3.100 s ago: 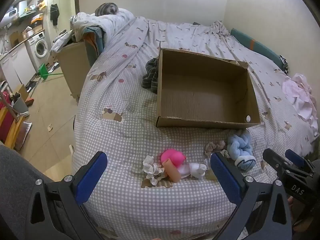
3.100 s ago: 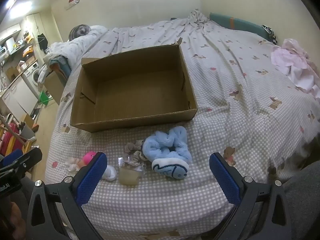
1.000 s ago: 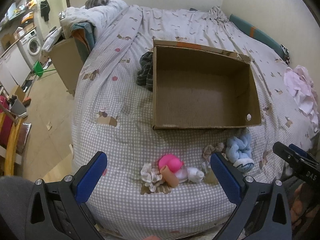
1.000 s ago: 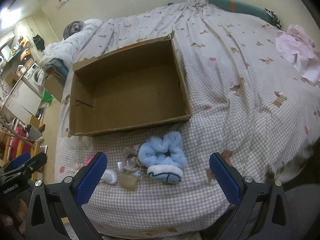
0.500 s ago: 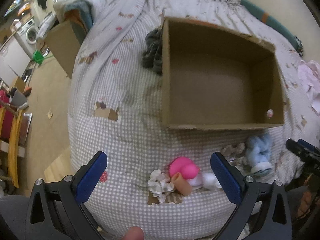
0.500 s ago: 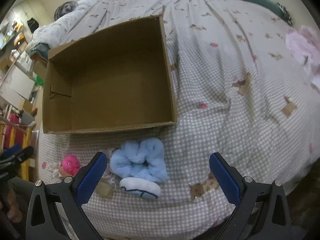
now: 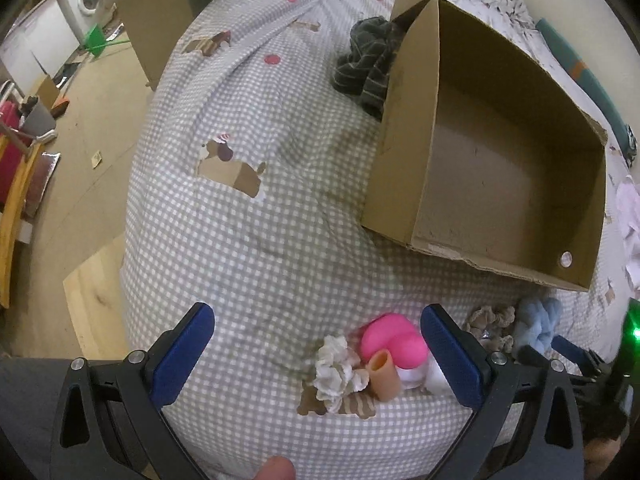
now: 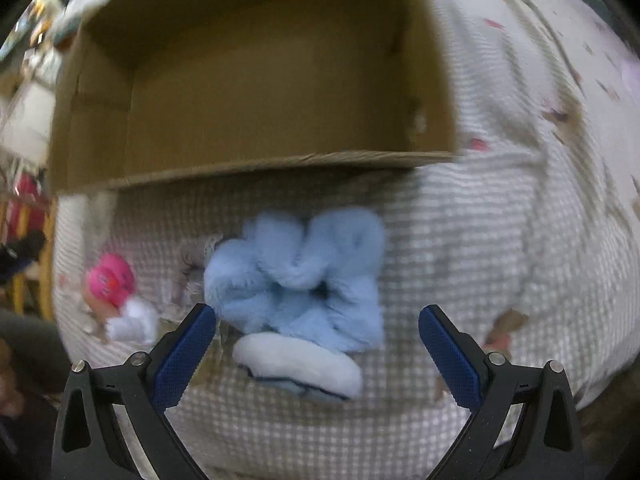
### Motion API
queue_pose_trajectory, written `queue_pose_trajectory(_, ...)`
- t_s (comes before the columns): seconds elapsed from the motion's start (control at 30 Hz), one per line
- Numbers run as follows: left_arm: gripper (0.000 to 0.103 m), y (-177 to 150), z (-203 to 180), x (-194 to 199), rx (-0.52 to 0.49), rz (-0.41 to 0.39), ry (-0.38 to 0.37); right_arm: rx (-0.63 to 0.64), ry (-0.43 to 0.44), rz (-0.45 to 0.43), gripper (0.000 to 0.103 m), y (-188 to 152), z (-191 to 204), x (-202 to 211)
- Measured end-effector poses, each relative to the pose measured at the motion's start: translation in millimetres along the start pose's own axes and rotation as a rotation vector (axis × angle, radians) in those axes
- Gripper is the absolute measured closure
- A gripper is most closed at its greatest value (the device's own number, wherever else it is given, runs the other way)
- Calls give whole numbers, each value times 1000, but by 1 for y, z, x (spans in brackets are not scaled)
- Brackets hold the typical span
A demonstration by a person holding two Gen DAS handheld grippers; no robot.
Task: Organize soft objects
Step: 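Grasp the light-blue fuzzy item with the right gripper while the left grasps the white cloth flower, then carry both held items up and over the open cardboard box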
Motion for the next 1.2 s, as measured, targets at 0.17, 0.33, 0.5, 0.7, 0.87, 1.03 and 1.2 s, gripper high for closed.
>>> queue_pose_trajectory(0.17,0,-1,3,-2,3,6,8,-54,66,41,49,5,-4,-20)
queue_pose_trajectory(0.33,0,0,17,-3,42,17,3,-111,115,-20,77,9,-23,3)
queue_pose_trajectory(0.5,0,-4,26,-5,44,43,21,-122,172,-80,87,4,-28,28)
queue_pose_trajectory(0.7,27,-24,20,-20,9,140,-25,-53,193,-121,88,-7,-10,40)
queue_pose_trajectory(0.87,47,-35,7,-34,-11,213,-96,-59,192,-131,88,-10,-7,42)
queue_pose_trajectory(1.03,92,-38,-3,-46,-22,261,-125,-56,191,-137,88,-8,-4,38)
queue_pose_trajectory(1.2,95,-32,-2,-27,-54,180,-86,-64,213,-151,87,-13,-12,50)
Point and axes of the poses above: each gripper's, at about its wrist camera, not at the fingertips, and x roughly against the way its jaws point, z to its left, y to its top, the point moved 5 cm from there along -x, roughly the way its jaws point
